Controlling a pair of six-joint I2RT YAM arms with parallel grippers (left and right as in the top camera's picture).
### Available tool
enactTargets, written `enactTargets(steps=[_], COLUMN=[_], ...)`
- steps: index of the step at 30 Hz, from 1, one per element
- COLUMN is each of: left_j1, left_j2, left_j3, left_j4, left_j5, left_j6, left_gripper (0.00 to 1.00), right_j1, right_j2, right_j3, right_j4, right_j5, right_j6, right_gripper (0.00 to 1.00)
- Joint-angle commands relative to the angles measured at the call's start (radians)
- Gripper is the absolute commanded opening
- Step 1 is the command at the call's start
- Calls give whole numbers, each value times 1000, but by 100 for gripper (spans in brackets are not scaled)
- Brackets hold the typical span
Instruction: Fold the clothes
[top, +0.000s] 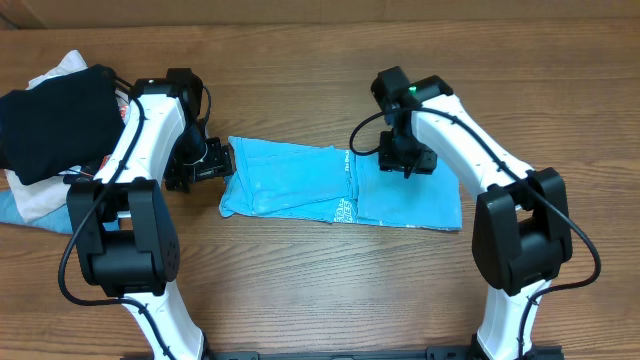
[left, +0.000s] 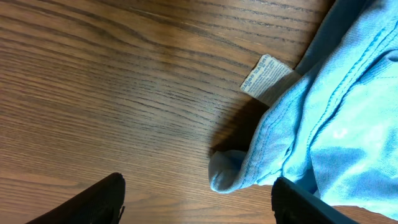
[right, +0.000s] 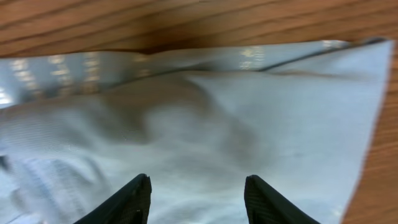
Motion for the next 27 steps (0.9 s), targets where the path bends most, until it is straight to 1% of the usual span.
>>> enactTargets(steps=[1, 4, 6, 8, 11, 15, 18, 27], left_j1=[-4, -4, -4, -7, -14, -30, -43, -56], left_j2=[7, 7, 7, 7, 8, 8, 9, 10], left_j3=[15, 15, 12, 5, -6, -18, -25, -144], left_j4=[1, 8, 32, 72, 138, 217, 245, 391], left_j5=[5, 21, 68, 115, 205, 219, 218, 227], left_j6=[6, 44, 129, 219, 274, 281, 294, 293], left_gripper=[79, 81, 82, 88, 92, 95, 96, 96], right_j1=[-15, -39, -64, -104, -171, -244, -278, -296], right_j2=[-42, -42, -42, -42, -42, -42, -42, -42], right_j3=[19, 19, 19, 19, 19, 19, 19, 19], right_j4=[-13, -22, -38, -62, -85, -109, -115, -111], right_j5=[34, 69, 88, 108, 110, 109, 110, 110], right_j6=[3, 6, 6, 6, 6, 5, 1, -3], right_gripper=[53, 54, 55, 56, 57, 57, 58, 58])
